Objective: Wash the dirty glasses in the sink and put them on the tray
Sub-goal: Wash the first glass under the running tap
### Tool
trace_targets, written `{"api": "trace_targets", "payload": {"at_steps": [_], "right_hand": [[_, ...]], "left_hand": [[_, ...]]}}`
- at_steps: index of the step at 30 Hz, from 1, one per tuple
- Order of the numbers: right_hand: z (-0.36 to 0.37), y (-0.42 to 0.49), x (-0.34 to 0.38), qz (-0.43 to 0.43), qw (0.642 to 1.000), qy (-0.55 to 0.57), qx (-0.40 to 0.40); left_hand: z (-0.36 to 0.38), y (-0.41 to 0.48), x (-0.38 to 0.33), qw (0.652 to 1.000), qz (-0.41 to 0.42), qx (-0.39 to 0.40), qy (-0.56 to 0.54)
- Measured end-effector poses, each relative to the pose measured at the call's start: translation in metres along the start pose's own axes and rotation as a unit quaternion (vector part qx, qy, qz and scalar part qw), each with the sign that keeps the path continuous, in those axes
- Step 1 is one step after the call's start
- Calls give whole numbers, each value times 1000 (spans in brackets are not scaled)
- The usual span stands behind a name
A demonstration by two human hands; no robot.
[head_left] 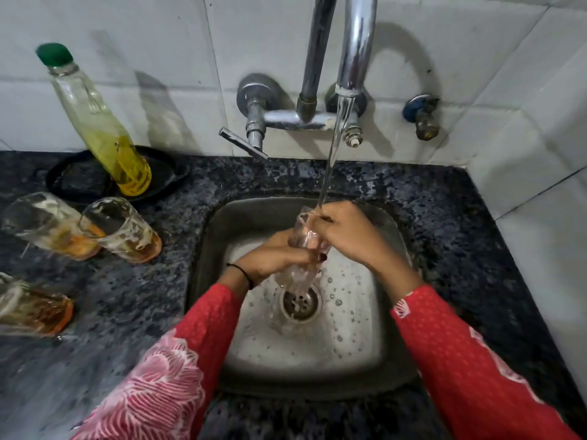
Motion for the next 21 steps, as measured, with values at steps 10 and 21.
{"api": "trace_targets", "payload": {"at_steps": [10, 21], "right_hand": [[-8, 5, 2, -1, 985, 174, 8], [-4, 12, -5, 13, 979, 199, -50]], "left_hand": [[13, -11, 3, 947, -82, 77, -299], [22, -8, -1, 945, -46, 92, -311]]}}
Point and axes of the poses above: each hand's wrist, its own y-axis towards the middle knuckle, its own z-axis out of the palm, x = y × z, the point moved 6 cm from there along y, towards the middle knuckle, and after that the axes turned 3 degrees about -y, right-handed, at the moved point
